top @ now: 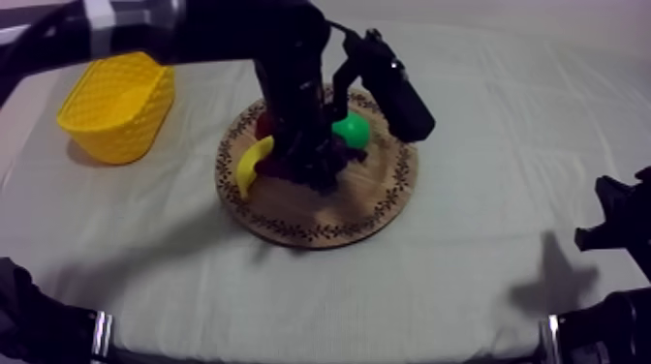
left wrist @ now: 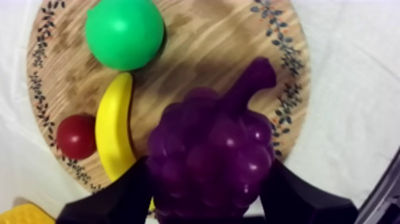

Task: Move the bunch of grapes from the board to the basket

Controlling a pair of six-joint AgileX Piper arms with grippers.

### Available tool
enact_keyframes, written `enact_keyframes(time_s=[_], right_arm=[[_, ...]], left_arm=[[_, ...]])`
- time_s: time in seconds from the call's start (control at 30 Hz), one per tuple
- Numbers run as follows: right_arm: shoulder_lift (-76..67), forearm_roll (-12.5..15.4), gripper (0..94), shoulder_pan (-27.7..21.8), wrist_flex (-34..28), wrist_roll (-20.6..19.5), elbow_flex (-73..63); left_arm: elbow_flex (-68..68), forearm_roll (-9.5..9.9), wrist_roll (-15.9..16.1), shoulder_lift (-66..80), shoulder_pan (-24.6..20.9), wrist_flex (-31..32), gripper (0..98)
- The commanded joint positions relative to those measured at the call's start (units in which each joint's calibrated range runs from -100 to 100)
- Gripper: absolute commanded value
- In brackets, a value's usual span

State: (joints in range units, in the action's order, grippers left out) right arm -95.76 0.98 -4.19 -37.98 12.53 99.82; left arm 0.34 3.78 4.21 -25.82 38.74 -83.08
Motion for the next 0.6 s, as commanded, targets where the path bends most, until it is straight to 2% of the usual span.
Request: enact_keyframes(time_s=[0.0, 0.27, 0.57], right_arm=[[0.0, -0.03, 0.3, -0.02, 0.0, -0.11, -0.04], [0.0, -0.03, 0.3, -0.02, 0.0, -0.1, -0.04], [0.0, -0.03, 0.3, -0.02, 0.0, -0.1, -0.04]], left_arm=[[0.68, 0.01, -0.03, 3.28, 0.08, -0.68, 47.6], [3.3, 0.01, -0.08, 11.66, 0.9, -3.94, 48.2], [6.95, 0.13, -0.4, 17.25, 0.91, -4.67, 48.1]])
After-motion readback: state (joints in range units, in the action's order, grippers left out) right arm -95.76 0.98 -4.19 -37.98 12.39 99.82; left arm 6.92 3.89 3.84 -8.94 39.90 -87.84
